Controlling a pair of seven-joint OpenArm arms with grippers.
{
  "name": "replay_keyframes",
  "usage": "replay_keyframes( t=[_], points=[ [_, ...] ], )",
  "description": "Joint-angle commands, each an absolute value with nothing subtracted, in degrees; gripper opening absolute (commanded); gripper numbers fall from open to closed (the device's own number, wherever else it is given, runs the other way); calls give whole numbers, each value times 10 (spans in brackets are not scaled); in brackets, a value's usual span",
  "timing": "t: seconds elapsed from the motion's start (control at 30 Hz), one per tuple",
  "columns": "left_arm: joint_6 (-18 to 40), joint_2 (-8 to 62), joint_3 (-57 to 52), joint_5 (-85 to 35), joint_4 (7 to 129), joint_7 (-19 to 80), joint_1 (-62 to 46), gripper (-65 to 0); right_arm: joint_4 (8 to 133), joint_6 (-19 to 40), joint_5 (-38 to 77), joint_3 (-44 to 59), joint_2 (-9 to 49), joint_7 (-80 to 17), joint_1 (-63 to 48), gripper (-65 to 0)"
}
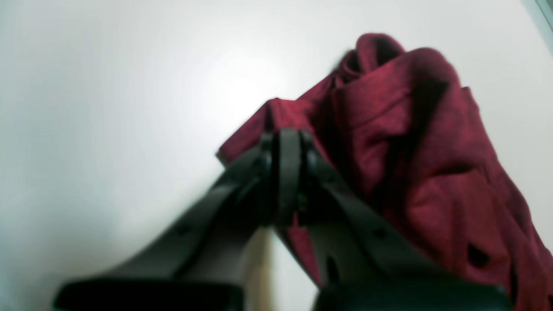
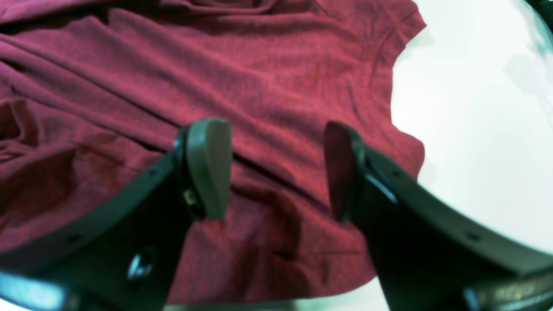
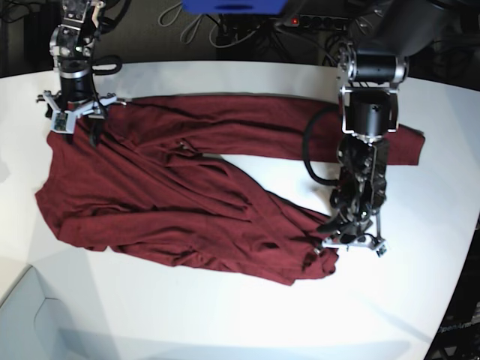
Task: Layout the t-shirt on the table in an organized manner, then fold the t-shirt properly
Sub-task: 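Pull the grasped hem with the left gripper back toward the sleeve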
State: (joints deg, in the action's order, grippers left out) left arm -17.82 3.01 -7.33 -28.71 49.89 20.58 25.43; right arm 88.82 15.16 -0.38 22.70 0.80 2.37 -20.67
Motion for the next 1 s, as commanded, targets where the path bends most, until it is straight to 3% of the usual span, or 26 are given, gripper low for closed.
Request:
replay_keyframes(
  t=[0.0,0.23,0.43,0.7,0.97],
  points=[
    [-177,31,-73,-286,516,196,271,-649,897,148,1,229,12,39,-205,-310],
    [-179,43,-73,-356,651,199,215,-649,897,148,1,229,12,39,-204,-310],
    [-179,107,-80,-439,764,198,124,-649,896,148,1,229,13,39,-204,-310],
    [-175,145,-206,-495,785,198,27,-649,885,148,1,228,13,39,-196,-310],
    [-174,160,-216,-501,789,195,-15,-649,836,175,1,228,14,39,-170,-310]
  ],
)
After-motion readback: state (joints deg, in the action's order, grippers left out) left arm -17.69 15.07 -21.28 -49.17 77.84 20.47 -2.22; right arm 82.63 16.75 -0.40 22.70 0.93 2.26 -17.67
